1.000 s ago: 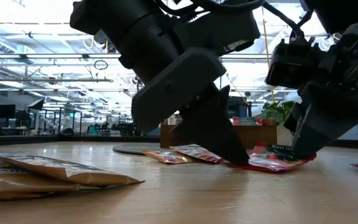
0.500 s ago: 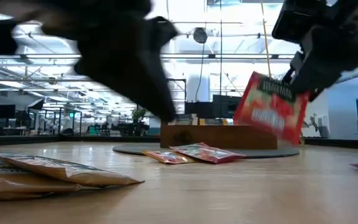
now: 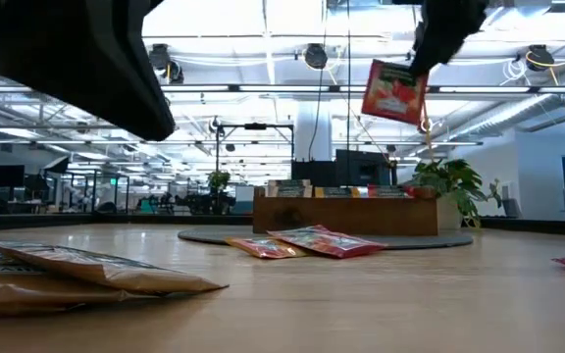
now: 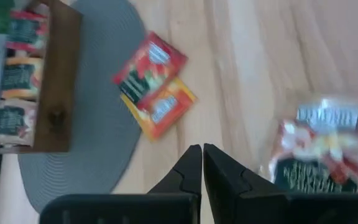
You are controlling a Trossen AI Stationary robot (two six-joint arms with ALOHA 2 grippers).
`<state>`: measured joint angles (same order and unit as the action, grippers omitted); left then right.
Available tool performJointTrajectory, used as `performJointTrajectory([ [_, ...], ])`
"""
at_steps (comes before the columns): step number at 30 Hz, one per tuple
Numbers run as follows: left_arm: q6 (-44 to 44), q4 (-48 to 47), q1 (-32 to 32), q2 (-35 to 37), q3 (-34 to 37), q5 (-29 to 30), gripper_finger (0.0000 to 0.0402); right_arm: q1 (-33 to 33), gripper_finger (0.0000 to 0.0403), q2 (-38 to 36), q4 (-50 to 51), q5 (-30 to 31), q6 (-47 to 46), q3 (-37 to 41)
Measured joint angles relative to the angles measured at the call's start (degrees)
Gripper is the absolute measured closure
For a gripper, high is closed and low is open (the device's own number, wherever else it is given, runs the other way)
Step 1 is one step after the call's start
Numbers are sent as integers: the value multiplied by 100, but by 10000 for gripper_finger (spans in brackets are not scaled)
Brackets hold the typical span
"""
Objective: Pick & Place Tea
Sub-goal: Put the red tea bag to the right section into the wooden organizer
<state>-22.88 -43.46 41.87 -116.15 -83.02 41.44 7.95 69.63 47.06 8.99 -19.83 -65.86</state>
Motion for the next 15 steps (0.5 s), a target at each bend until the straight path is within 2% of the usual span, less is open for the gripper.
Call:
performJointTrajectory([
  [2,-180,6,2,-3,0,17,380,-291,403,161,568,3,693,-420],
  [5,-319,-18,13,-14,11,-3,380,-740,403,319,864,-6,1341,-713],
  [11,-590,12,52,-7,126,-44,380,-1494,403,844,1314,14,1885,-761],
  [15,-878,21,66,-7,284,-51,380,-1736,403,1321,1264,19,2133,-748],
])
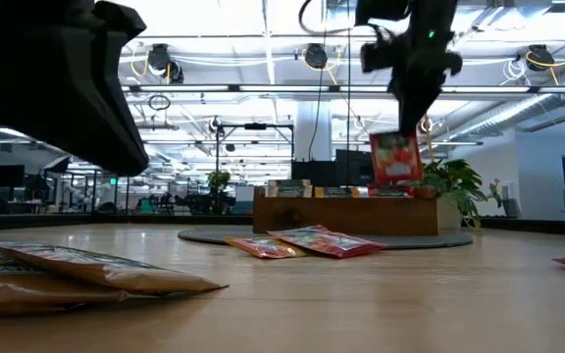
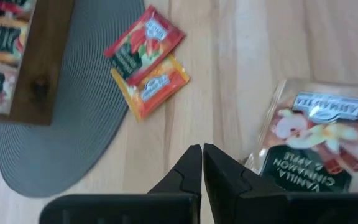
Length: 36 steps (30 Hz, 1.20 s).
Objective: Pick & Place Tea
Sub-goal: Put the red tea bag to the right section into the wooden organizer
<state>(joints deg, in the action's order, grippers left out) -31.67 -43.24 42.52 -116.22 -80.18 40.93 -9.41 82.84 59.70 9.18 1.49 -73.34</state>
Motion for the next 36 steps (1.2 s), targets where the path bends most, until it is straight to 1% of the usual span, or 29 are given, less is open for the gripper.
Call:
performJointTrajectory([
  [6,-212,45,-7,0,63,4,380,-174,403,585,-28,416,267,7],
  [13,-216,142,11,0,63,-28,380,-390,403,898,-352,428,243,11],
  [18,-233,194,72,0,63,-132,380,-446,403,928,-668,404,7,165],
  [21,-231,195,113,0,63,-142,380,-468,403,934,-677,256,-54,359],
  [27,-183,187,111,0,63,-142,380,-468,403,933,-829,280,-491,862],
  [32,-160,190,113,0,63,-142,380,-468,402,933,-970,292,-533,1062],
  [36,-50,193,111,1,63,-142,380,-431,386,932,-1122,292,-527,1062],
])
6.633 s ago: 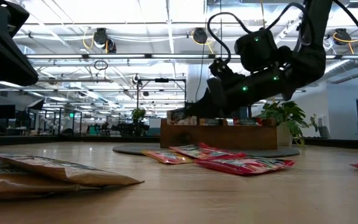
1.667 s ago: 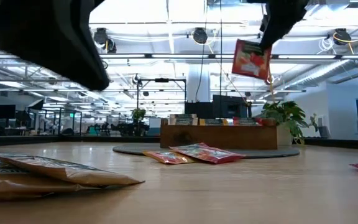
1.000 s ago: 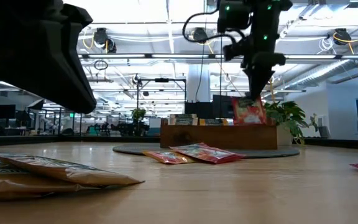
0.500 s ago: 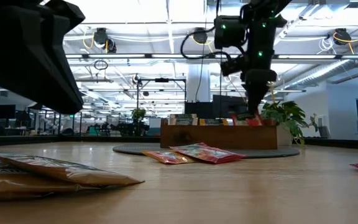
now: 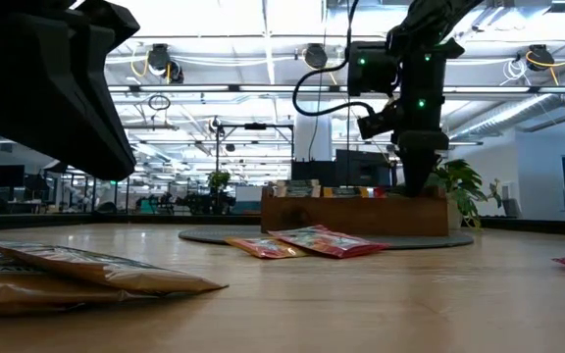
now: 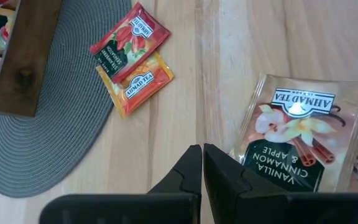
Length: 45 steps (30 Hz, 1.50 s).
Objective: Pick & Place Tea
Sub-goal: Put the red tea bag to the right section into the wooden organizer, then put the yellow tea bag to the middle section into the wooden organizer
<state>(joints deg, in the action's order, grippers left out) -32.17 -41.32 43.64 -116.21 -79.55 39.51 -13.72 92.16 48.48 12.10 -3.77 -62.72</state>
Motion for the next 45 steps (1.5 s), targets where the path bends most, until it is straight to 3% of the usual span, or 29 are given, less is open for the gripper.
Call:
performJointTrajectory([
  [12,190,-53,-2,-1,0,-52,380,216,266,-267,48,431,-519,-37],
  [19,261,-100,-2,-1,0,-57,380,568,235,-1011,128,463,-1023,-39],
  [25,476,-76,-9,-1,0,-52,380,1704,257,-1668,-800,564,-1175,54],
  [30,834,519,-175,-1,67,247,380,2994,300,-1550,-3234,320,-577,693],
  [33,1290,1289,-361,-1,280,333,380,3572,340,-1261,-4663,683,-253,1226],
  [37,1787,1774,-567,-1,532,76,380,3912,394,-866,-5915,903,138,1632],
  [45,2154,1541,-702,21,649,-57,380,4063,388,104,-7112,881,81,1727],
])
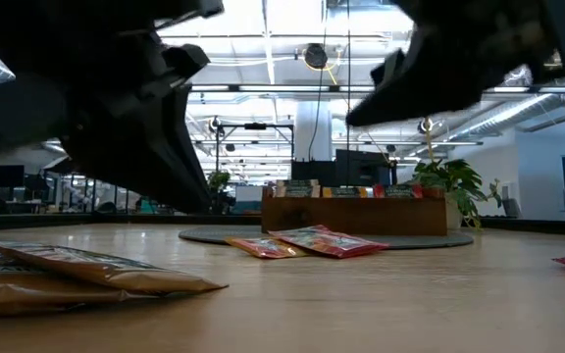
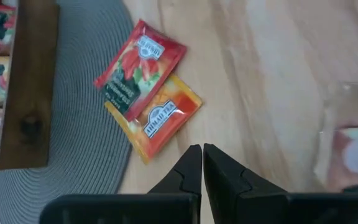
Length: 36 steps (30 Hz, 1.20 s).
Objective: Pick & Place Tea
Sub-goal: Put the yellow tea bag to the middle section into the wooden organizer
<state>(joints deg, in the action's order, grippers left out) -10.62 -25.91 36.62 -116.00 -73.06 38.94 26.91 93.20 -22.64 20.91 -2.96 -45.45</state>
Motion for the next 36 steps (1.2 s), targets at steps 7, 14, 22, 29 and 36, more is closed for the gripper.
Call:
performJointTrajectory([
  [7,-348,-196,-2,28,-2,-24,380,1,388,1143,-1137,-11,248,9],
  [14,-604,-184,-3,26,39,32,380,-123,387,1410,-1702,-23,238,7],
  [22,-494,468,-246,26,39,288,380,-337,387,1703,-1572,-275,123,4],
  [29,-711,473,-404,23,39,11,380,-541,387,1765,-1137,-295,-547,-2],
  [36,-799,474,-397,23,39,-189,380,-472,387,1758,-1120,-672,-960,-4],
])
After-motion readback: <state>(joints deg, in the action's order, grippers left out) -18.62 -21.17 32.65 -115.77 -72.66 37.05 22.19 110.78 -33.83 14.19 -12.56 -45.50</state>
